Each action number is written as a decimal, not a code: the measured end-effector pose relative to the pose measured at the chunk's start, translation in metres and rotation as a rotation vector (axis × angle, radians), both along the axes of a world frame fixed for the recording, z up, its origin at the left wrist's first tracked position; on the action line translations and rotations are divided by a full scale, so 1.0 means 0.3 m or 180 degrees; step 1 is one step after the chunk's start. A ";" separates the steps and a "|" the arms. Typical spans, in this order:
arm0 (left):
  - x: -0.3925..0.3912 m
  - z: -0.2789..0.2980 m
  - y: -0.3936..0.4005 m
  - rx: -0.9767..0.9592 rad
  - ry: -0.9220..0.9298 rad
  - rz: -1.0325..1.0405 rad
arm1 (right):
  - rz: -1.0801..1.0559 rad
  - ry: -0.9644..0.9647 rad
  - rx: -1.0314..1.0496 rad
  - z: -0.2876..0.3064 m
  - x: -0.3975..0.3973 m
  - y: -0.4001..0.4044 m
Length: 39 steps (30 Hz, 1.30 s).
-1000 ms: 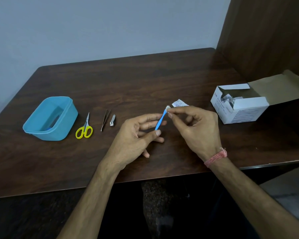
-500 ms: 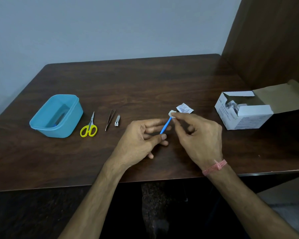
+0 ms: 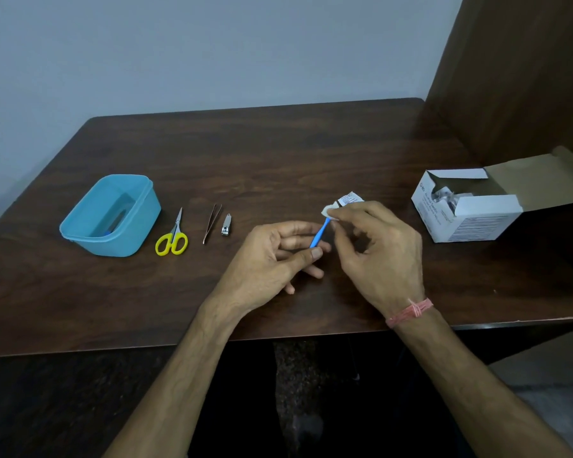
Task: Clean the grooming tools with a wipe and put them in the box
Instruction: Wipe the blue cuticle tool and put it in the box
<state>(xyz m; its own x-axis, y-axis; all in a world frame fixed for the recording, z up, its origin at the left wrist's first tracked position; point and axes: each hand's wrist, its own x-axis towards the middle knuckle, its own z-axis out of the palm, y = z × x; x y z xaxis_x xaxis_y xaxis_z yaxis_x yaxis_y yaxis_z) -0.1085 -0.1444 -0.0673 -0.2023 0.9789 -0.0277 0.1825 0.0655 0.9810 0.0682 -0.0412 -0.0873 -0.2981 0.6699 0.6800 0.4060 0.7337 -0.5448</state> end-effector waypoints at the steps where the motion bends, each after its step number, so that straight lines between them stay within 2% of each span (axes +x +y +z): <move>1: 0.000 -0.001 0.000 0.0010 -0.0008 0.0021 | 0.0017 0.0036 -0.0013 0.001 0.000 0.001; 7: 0.009 0.006 -0.003 -0.0079 0.0076 0.0060 | -0.0007 0.0231 -0.0276 0.005 0.007 0.013; 16: 0.006 0.012 -0.002 -0.0055 0.0014 0.0083 | 0.0090 0.0127 -0.0093 -0.003 0.004 0.008; 29: 0.001 0.007 -0.006 -0.0040 0.0107 0.0059 | -0.0026 -0.0011 -0.0175 -0.005 -0.001 0.013; 39: -0.007 0.004 -0.010 0.0022 -0.0023 0.0097 | 0.0147 -0.0045 -0.0174 -0.001 -0.003 0.010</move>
